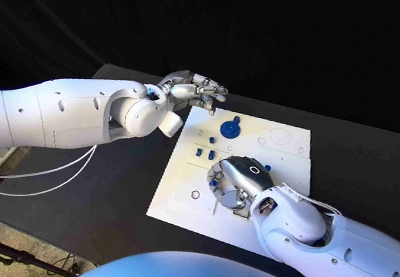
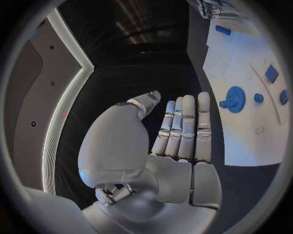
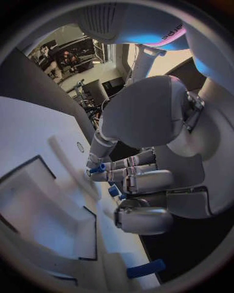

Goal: Assemble the parts on the task board

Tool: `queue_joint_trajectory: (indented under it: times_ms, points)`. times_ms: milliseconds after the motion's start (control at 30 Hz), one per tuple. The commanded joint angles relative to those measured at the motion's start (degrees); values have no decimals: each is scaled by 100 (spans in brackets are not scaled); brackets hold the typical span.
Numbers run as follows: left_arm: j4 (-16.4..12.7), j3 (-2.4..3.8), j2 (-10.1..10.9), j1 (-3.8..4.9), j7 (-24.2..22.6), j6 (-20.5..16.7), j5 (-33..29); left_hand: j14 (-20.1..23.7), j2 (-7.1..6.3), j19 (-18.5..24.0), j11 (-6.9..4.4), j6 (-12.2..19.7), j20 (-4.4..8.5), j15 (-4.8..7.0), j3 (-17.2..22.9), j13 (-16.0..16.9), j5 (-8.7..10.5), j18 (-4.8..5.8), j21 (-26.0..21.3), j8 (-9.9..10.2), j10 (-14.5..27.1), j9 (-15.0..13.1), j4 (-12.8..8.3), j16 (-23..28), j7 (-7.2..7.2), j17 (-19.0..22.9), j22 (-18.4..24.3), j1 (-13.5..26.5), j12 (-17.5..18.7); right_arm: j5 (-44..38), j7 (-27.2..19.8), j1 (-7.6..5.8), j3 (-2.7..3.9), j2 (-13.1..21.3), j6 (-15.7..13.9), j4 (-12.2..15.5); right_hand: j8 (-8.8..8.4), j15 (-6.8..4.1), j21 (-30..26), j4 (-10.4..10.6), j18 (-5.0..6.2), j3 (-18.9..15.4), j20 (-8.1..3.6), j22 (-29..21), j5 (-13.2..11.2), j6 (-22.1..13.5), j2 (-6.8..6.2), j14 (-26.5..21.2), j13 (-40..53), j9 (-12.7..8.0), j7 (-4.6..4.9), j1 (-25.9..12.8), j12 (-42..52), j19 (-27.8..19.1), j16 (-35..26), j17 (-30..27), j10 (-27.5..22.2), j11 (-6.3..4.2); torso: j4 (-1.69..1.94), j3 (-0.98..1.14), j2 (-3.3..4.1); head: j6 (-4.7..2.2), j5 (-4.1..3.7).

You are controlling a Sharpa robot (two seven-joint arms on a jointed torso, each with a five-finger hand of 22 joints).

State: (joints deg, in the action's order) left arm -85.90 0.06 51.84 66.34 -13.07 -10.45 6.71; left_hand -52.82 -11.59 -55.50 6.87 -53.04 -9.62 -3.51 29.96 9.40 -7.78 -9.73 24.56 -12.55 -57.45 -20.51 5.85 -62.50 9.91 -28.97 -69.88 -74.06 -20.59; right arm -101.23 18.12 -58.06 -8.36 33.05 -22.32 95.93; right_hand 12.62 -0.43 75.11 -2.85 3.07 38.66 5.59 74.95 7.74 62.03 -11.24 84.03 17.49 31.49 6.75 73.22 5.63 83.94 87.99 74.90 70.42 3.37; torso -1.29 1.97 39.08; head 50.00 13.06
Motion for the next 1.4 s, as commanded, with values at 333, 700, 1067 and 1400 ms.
queue_joint_trajectory:
  times_ms: [333, 700, 1067, 1400]
  points:
    - [-10, 4, -2, 6, -15, 94, -27, 6, 33, -48, 20, 50, -1, -11, -2, -8, -15, -50, -19, -23, 19, -6, 19, 20, -5, 9, 5, 17, 25, -88, 117, -5, -2, -7, 285, -9, 32, -34, 23, -44, -14, -3, -26, 1116, 4, 39, 52, 501, 11, 10, 7, -8, 13, 63, 32, 1105, 30, -4, 1, 1, 1, 0, 34]
    - [-8, 4, 0, 6, -12, 89, -27, 8, 34, -53, 21, 57, -3, -12, -9, -10, -13, -51, -36, -29, 25, -9, 19, 27, -5, 10, 13, 17, 30, -123, 177, -6, -2, -16, 336, -4, 32, -34, 15, -45, -13, -10, -29, 1114, 2, 36, 55, 500, 15, 15, 7, -12, 10, 60, 31, 1103, 28, -4, -1, 0, -1, 0, 33]
    - [-6, 4, -1, 6, -3, 105, -27, 9, 34, -55, 22, 61, -4, -13, -12, -11, -13, -51, -44, -31, 28, -10, 19, 30, -4, 10, 16, 18, 33, -260, 357, -7, -2, -36, 313, 27, 32, -34, 20, -45, -14, -13, -30, 1115, 2, 36, 57, 499, 17, 17, 7, -14, 9, 62, 28, 1096, 28, -4, 1, 0, 0, 0, 24]
    - [-5, 4, 4, 6, -1, 105, -27, 10, 35, -56, 22, 62, -4, -13, -13, -11, -12, -51, -47, -32, 31, -11, 20, 31, -4, 10, 17, 19, 35, -288, 401, -18, -1, -1, 386, 118, 34, -34, 24, -44, -15, -15, -31, 1116, 2, 38, 61, 498, 19, 19, 6, -15, 10, 63, 28, 1096, 30, -5, -3, -1, -2, 0, 27]
